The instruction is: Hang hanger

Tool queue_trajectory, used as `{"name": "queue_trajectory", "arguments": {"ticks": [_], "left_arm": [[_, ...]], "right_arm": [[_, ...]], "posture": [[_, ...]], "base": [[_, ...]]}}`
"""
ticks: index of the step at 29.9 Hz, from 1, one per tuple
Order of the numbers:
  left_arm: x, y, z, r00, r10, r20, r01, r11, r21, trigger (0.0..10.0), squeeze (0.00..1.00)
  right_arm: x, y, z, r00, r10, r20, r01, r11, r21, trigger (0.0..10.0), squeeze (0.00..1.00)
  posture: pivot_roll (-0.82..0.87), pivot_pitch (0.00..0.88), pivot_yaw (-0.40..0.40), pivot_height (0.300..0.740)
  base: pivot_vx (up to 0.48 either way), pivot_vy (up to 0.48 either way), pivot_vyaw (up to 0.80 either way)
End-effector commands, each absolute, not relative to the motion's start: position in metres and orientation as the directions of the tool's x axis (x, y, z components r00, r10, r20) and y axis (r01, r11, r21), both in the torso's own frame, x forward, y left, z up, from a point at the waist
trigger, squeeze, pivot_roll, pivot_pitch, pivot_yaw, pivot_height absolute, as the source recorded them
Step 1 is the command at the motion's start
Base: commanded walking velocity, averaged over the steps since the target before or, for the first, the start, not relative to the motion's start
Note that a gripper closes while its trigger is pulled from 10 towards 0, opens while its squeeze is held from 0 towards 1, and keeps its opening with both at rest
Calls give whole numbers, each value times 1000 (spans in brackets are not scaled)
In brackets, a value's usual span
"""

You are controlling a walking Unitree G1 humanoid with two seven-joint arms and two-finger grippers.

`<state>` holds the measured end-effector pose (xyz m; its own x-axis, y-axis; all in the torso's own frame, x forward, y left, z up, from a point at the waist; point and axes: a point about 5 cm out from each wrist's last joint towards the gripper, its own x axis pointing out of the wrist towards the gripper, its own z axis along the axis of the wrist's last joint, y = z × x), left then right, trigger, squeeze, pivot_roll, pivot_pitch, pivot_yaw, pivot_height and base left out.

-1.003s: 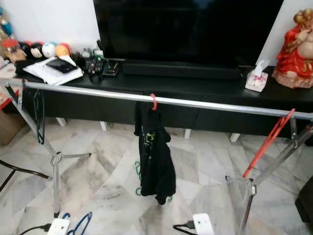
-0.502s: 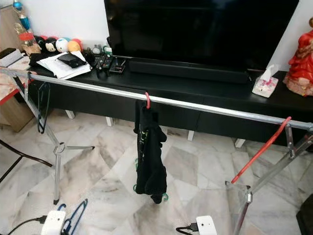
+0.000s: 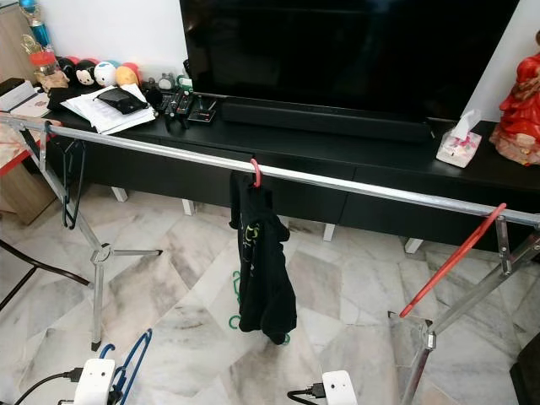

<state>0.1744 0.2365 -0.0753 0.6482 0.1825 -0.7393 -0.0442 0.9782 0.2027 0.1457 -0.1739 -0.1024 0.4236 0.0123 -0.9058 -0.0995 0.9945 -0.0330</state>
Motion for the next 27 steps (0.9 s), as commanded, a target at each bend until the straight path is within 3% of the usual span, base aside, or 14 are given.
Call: {"name": "queue_trajectory", "arguments": {"ticks": [1,27], "left_arm": [[176,235,-74,659,181,-730,-55,980,194,10000,0],[176,242,-73,647,179,-741,-58,981,187,10000,0]], "right_arm": [[145,-178,-102,420,-2,-907,-100,994,-48,10000,0],[142,-180,-103,417,-7,-909,-100,994,-53,10000,0]], "posture": [[-7,0,-41,740],[-5,0,-47,740]], "base": [[251,0,0],[297,0,0]]}}
